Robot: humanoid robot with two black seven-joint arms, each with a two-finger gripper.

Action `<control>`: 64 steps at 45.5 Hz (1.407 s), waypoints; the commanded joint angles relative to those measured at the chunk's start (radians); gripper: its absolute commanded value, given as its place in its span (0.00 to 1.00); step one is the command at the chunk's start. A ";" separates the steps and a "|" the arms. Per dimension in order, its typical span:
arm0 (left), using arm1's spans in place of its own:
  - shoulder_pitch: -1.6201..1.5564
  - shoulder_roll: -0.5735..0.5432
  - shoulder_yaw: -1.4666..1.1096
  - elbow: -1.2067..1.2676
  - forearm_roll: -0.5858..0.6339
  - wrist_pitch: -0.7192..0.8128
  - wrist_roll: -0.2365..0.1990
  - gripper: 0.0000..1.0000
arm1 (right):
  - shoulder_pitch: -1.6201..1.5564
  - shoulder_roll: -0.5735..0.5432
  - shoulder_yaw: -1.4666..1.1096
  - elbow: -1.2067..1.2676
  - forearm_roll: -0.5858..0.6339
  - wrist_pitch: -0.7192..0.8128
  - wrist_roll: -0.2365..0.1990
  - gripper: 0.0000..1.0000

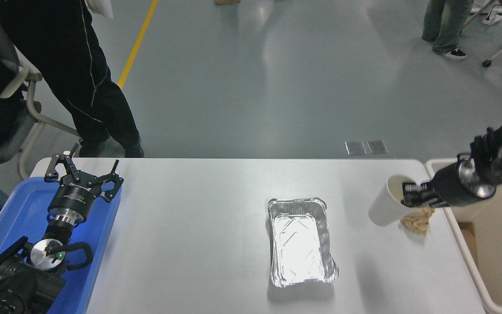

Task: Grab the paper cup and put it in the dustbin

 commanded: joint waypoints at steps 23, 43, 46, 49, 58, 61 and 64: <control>0.001 0.000 -0.001 0.000 0.000 0.000 -0.001 0.99 | 0.592 -0.069 -0.047 0.096 -0.049 0.346 0.031 0.00; 0.001 0.000 -0.001 0.000 0.000 0.000 -0.003 0.99 | 0.178 -0.130 -0.004 -0.316 -0.063 0.346 0.029 0.00; 0.001 0.000 -0.001 0.000 0.000 0.000 -0.003 0.99 | 0.069 -0.152 0.036 -0.416 -0.063 0.346 0.029 0.00; 0.000 0.000 -0.001 0.000 0.000 0.000 -0.003 0.99 | -0.056 -0.170 0.094 -0.531 -0.063 0.346 0.031 0.00; 0.001 0.000 -0.001 0.000 0.000 0.000 -0.003 0.99 | -0.400 -0.176 0.232 -0.815 -0.063 0.298 0.031 0.00; 0.000 0.000 -0.001 0.000 0.000 0.000 -0.003 0.99 | -0.494 -0.175 0.269 -0.904 -0.060 0.271 0.031 0.00; 0.000 0.000 -0.001 0.000 0.000 0.000 -0.003 0.99 | -0.603 -0.169 0.299 -0.996 -0.046 0.231 0.029 0.00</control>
